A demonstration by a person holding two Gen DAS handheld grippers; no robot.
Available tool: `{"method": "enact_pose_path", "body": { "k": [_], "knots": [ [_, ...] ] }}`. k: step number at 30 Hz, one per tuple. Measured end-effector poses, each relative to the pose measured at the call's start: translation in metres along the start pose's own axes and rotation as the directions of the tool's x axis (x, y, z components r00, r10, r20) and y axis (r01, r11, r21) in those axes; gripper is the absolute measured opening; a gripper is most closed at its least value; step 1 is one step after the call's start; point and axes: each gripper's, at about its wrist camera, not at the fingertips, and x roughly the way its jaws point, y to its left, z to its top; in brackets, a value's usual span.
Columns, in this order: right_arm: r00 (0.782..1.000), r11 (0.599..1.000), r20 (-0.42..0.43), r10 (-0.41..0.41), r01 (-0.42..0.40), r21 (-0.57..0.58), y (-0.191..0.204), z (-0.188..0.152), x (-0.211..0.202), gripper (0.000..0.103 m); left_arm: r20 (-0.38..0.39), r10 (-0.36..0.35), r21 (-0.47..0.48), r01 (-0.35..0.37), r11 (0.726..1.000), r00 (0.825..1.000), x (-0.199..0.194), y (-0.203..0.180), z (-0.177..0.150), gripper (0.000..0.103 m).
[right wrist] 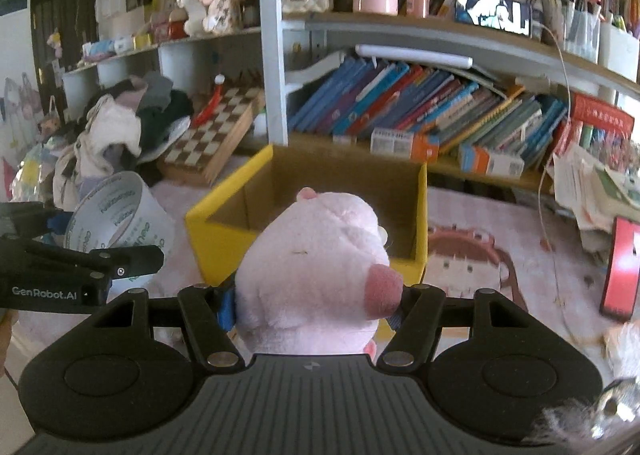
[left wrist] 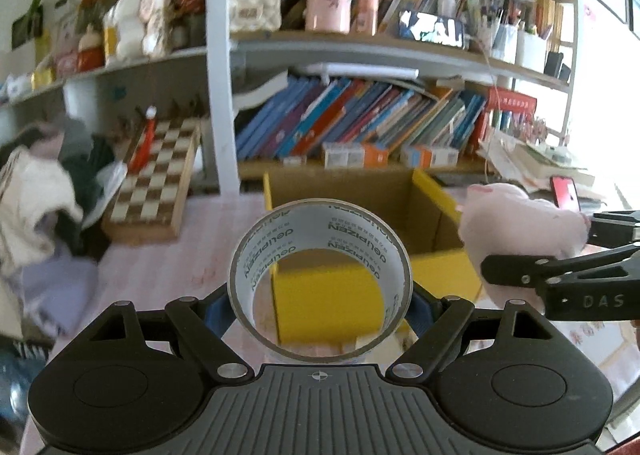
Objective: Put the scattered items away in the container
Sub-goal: 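Carry the tape roll and pig into the yellow box and open both grippers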
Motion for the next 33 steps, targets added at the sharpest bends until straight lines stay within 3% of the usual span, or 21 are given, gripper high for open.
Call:
{"method": "enact_pose_path", "body": {
  "k": [9, 18, 24, 30, 33],
  "knots": [
    [0.999, 0.996, 0.035, 0.029, -0.026, -0.085, -0.032, 0.047, 0.053, 0.064, 0.019, 0.029, 0.096, -0.031, 0.995, 0.999, 0.057, -0.016, 0.044, 0.085],
    [0.991, 0.955, -0.137, -0.001, -0.040, -0.295, -0.051, 0.060, 0.149, 0.064, -0.144, 0.079, 0.152, -0.057, 0.987, 0.986, 0.149, -0.015, 0.053, 0.085],
    [0.964, 0.882, -0.267, 0.020, -0.143, -0.449, -0.045, 0.050, 0.197, 0.064, -0.242, 0.074, 0.215, -0.021, 0.976, 0.968, 0.188, -0.017, 0.055, 0.085],
    [0.930, 0.758, -0.367, 0.004, -0.242, -0.606, -0.028, 0.038, 0.221, 0.065, -0.322, 0.085, 0.316, 0.022, 0.948, 0.943, 0.213, -0.028, 0.049, 0.085],
    [0.909, 0.754, -0.416, 0.001, -0.274, -0.597, -0.028, 0.036, 0.227, 0.065, -0.339, 0.081, 0.332, 0.038, 0.943, 0.937, 0.216, -0.029, 0.049, 0.085]
  ]
}}
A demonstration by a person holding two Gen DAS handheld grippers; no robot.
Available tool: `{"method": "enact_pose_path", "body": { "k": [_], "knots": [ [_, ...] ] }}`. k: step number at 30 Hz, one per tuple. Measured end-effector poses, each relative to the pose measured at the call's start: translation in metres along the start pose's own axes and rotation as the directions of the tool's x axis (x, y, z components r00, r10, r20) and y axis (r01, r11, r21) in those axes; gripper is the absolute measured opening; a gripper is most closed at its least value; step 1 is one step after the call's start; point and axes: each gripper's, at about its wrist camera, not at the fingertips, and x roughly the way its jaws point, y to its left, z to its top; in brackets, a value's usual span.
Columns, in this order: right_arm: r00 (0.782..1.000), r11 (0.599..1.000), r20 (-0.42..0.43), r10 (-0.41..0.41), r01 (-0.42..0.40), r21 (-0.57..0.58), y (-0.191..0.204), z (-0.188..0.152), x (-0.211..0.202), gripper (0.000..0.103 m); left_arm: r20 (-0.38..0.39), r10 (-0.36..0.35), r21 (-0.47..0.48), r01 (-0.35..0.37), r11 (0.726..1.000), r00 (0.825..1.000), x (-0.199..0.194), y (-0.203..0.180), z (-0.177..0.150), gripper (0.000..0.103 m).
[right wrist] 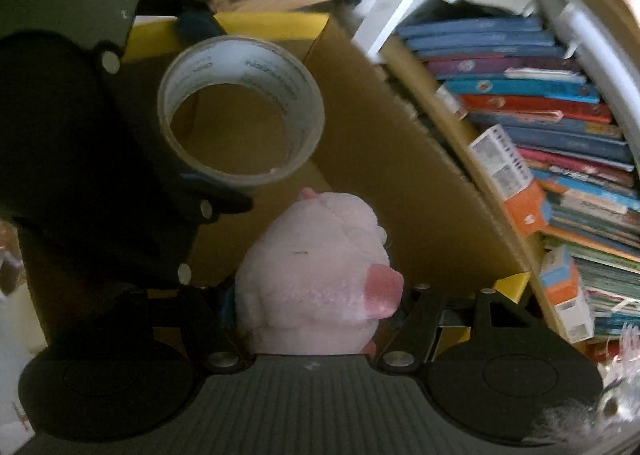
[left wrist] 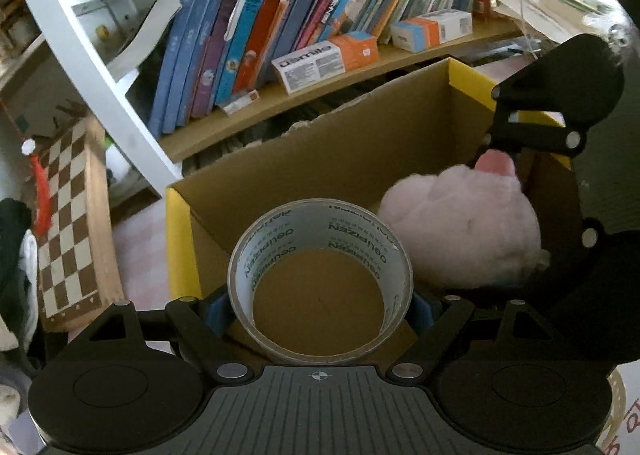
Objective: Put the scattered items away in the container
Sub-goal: 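Carry the tape roll and pig into the yellow box and open both grippers, then withdraw both tools from the box back toward the remaining items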
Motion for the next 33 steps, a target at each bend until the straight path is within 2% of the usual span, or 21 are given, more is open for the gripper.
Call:
{"method": "enact_pose_path", "body": {
  "k": [5, 9, 11, 12, 21, 26, 33],
  "knots": [
    [1.000, 1.000, -0.006, -0.006, 0.006, -0.009, 0.003, 0.000, 0.001, 0.069, -0.034, -0.006, 0.010, 0.006, 1.000, 0.999, 0.003, -0.001, -0.001, 0.086],
    [1.000, 1.000, 0.006, -0.008, 0.008, 0.003, 0.002, 0.000, 0.000, 0.074, -0.033, 0.020, 0.012, -0.019, 1.000, 0.999, 0.002, -0.003, -0.002, 0.089],
    [0.999, 0.999, 0.023, -0.031, 0.031, 0.013, 0.002, -0.001, -0.004, 0.083, -0.032, 0.031, 0.006, -0.031, 1.000, 0.999, 0.001, -0.003, -0.003, 0.089],
    [0.999, 0.999, 0.030, -0.039, 0.039, 0.018, 0.002, -0.001, -0.005, 0.084, -0.028, 0.035, 0.004, -0.035, 0.999, 0.999, -0.001, -0.002, -0.003, 0.089],
    [0.986, 0.993, 0.150, -0.066, 0.050, 0.107, -0.006, -0.008, -0.048, 0.084, 0.077, 0.066, -0.054, -0.062, 0.997, 0.995, -0.046, 0.000, -0.001, 0.090],
    [0.965, 0.981, 0.237, -0.112, 0.068, 0.183, -0.005, -0.015, -0.085, 0.084, 0.161, 0.087, -0.113, -0.069, 0.991, 0.983, -0.080, 0.002, -0.001, 0.090],
    [0.908, 0.955, 0.358, -0.217, 0.120, 0.273, 0.006, -0.027, -0.137, 0.085, 0.270, 0.108, -0.198, -0.054, 0.979, 0.957, -0.130, 0.006, -0.017, 0.094]
  ]
}}
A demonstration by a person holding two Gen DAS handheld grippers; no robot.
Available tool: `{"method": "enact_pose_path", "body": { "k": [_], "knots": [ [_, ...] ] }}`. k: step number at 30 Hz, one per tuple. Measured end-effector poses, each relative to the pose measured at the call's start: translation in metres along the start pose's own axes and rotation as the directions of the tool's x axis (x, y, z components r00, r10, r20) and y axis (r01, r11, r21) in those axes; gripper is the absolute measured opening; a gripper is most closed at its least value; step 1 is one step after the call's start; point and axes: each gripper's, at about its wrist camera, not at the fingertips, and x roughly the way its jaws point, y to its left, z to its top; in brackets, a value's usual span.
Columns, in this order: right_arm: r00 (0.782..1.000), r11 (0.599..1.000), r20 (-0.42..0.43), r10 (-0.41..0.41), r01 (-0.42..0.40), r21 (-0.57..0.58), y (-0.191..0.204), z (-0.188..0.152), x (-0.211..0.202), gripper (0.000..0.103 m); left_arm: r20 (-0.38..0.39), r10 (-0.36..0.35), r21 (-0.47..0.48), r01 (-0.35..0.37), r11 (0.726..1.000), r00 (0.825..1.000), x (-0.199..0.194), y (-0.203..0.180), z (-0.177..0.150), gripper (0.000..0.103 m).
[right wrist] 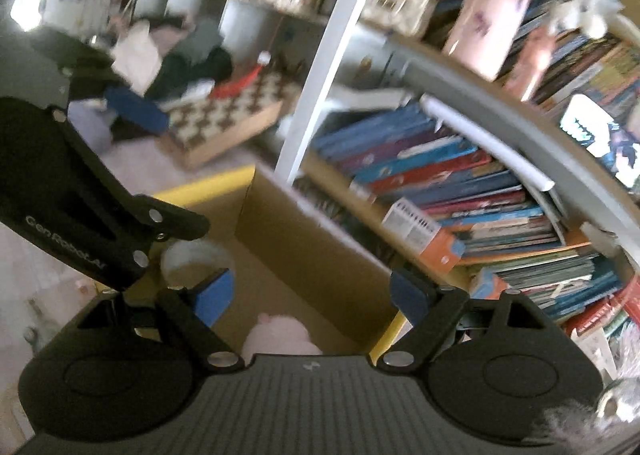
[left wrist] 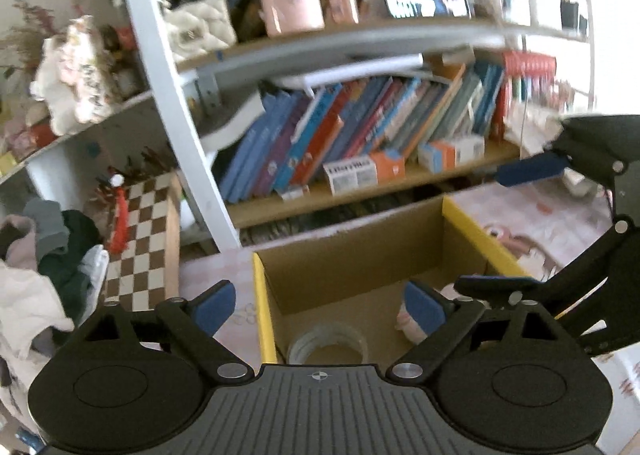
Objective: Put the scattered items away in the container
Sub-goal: 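Withdraw both tools from the box back toward the remaining items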
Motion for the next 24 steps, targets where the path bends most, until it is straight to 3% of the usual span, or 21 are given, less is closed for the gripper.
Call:
{"method": "enact_pose_path", "body": {
  "k": [6, 8, 12, 18, 24],
  "knots": [
    [0.996, 0.986, 0.045, -0.081, 0.074, 0.152, 0.001, -0.003, -0.037, 0.089, 0.062, 0.019, -0.065, -0.015, 0.998, 0.998, -0.038, 0.015, -0.017, 0.094],
    [0.990, 0.972, 0.056, -0.127, 0.113, 0.207, 0.004, -0.007, -0.049, 0.095, 0.070, 0.032, -0.090, -0.026, 0.996, 0.997, -0.047, 0.020, -0.026, 0.095],
    [0.982, 0.932, 0.039, -0.186, 0.164, 0.322, 0.013, -0.020, -0.068, 0.095, 0.078, 0.054, -0.135, -0.043, 0.990, 0.996, -0.066, 0.026, -0.048, 0.095],
    [0.969, 0.874, -0.019, -0.248, 0.232, 0.426, 0.041, -0.051, -0.091, 0.096, 0.038, 0.045, -0.180, -0.038, 0.983, 0.998, -0.082, 0.029, -0.086, 0.096],
    [0.966, 0.843, -0.100, -0.239, 0.257, 0.472, 0.074, -0.078, -0.102, 0.096, -0.030, 0.018, -0.188, -0.024, 0.982, 0.999, -0.090, 0.025, -0.121, 0.096]
  ]
}}
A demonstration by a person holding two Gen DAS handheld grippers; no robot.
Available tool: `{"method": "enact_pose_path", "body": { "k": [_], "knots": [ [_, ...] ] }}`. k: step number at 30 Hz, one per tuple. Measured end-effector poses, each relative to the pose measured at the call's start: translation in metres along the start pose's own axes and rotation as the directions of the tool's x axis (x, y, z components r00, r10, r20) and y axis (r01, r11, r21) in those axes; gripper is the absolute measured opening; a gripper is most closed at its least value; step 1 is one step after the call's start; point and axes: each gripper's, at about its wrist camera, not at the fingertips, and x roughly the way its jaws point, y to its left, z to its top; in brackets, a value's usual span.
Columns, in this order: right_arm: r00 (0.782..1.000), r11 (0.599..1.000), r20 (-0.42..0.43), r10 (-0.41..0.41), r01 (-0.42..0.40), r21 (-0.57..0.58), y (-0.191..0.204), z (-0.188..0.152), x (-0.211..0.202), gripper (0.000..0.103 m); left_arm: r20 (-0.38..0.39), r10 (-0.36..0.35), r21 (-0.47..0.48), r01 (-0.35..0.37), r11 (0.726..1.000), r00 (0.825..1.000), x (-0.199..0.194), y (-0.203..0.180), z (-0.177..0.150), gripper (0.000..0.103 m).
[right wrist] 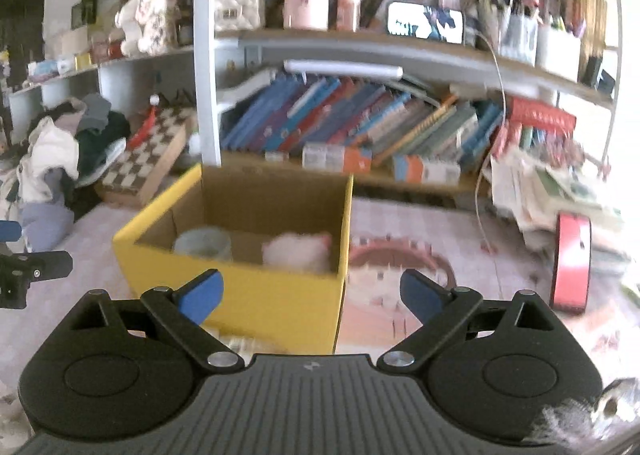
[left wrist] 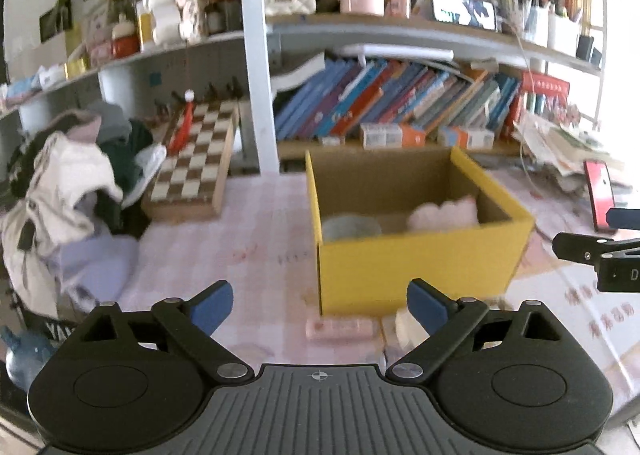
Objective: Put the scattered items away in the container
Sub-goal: 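Withdraw both tools from the box back toward the remaining items, then grasp the white plug adapter with the left gripper while the right gripper grasps the grey toy car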
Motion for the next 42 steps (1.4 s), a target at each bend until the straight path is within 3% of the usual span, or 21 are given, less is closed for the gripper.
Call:
{"method": "enact_pose_path", "body": {
  "k": [9, 23, 31, 39, 42],
  "knots": [
    [0.990, 0.999, -0.138, -0.004, 0.010, 0.049, 0.028, -0.048, -0.009, 0.096, -0.094, -0.005, 0.004, 0.005, 1.000, 0.996, -0.005, -0.001, -0.047, 0.096],
    [0.966, 1.000, -0.258, 0.011, -0.003, 0.030, 0.047, -0.064, 0.008, 0.096, -0.183, -0.026, -0.014, 0.024, 1.000, 0.983, 0.010, -0.004, -0.077, 0.096],
    [0.964, 0.998, -0.257, 0.062, -0.053, 0.039, 0.047, -0.061, 0.017, 0.092, -0.188, -0.014, -0.012, 0.012, 1.000, 0.982, 0.019, -0.004, -0.073, 0.096],
    [0.964, 0.999, -0.265, 0.036, -0.027, 0.038, 0.040, -0.057, 0.031, 0.092, -0.190, -0.029, 0.030, 0.036, 0.999, 0.981, 0.032, -0.017, -0.068, 0.096],
    [0.966, 0.998, -0.255, 0.053, -0.045, 0.036, 0.039, -0.055, 0.033, 0.083, -0.176, -0.028, 0.043, 0.036, 0.998, 0.984, 0.033, -0.020, -0.066, 0.095]
  ]
}}
